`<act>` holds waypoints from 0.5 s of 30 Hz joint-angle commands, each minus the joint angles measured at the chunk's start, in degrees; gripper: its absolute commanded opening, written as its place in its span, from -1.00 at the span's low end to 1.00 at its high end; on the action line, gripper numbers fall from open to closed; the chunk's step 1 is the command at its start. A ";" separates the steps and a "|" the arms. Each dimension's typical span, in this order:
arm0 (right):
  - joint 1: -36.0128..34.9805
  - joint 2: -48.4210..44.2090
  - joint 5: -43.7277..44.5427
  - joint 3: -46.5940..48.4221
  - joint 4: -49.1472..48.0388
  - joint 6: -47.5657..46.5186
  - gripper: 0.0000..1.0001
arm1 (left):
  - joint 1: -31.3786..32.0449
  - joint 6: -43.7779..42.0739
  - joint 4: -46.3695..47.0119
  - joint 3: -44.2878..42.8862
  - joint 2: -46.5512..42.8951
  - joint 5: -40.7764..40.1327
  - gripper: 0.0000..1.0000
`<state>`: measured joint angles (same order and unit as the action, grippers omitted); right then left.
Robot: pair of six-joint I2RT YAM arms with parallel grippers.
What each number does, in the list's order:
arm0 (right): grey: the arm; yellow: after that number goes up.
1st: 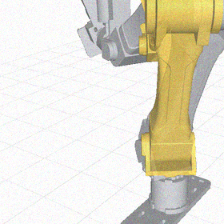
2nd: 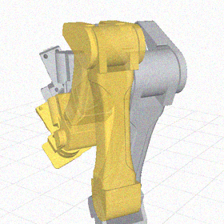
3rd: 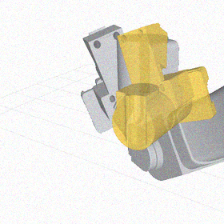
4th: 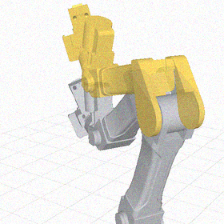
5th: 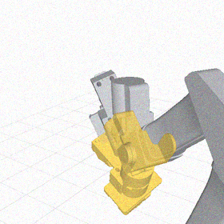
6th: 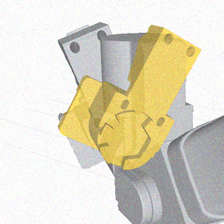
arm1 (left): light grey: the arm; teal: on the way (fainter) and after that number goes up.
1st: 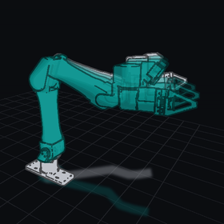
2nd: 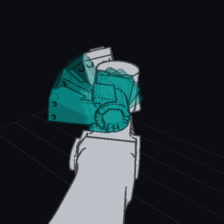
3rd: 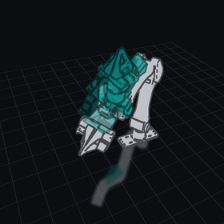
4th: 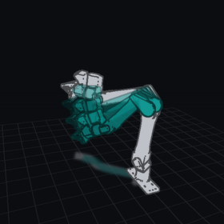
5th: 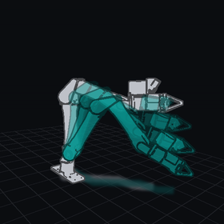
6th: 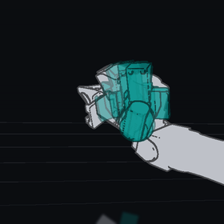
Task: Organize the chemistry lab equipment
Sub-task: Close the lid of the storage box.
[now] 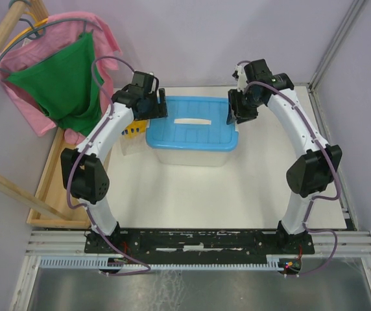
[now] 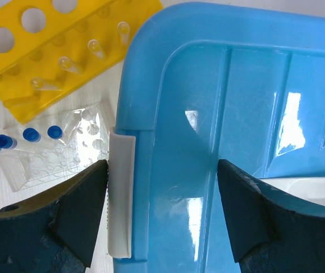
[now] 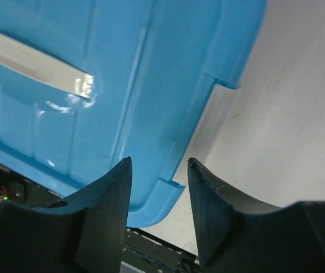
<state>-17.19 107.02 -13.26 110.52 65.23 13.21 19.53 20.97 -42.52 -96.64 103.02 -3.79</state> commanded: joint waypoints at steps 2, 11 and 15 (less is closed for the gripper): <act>-2.08 -0.92 -3.18 12.11 2.32 0.33 0.08 | 2.03 -1.49 -3.47 -6.59 -2.30 -2.19 0.65; 1.09 -4.83 13.74 16.42 1.44 -1.72 0.27 | 0.50 -4.25 -0.15 -9.71 -7.37 -11.57 0.71; 7.32 -6.92 18.68 14.06 -2.35 -3.55 0.36 | -8.99 -5.72 4.05 -7.38 -9.99 -5.30 0.72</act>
<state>-15.51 103.83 -3.81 125.78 67.07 11.88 19.27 19.03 -44.88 -104.60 97.80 -10.22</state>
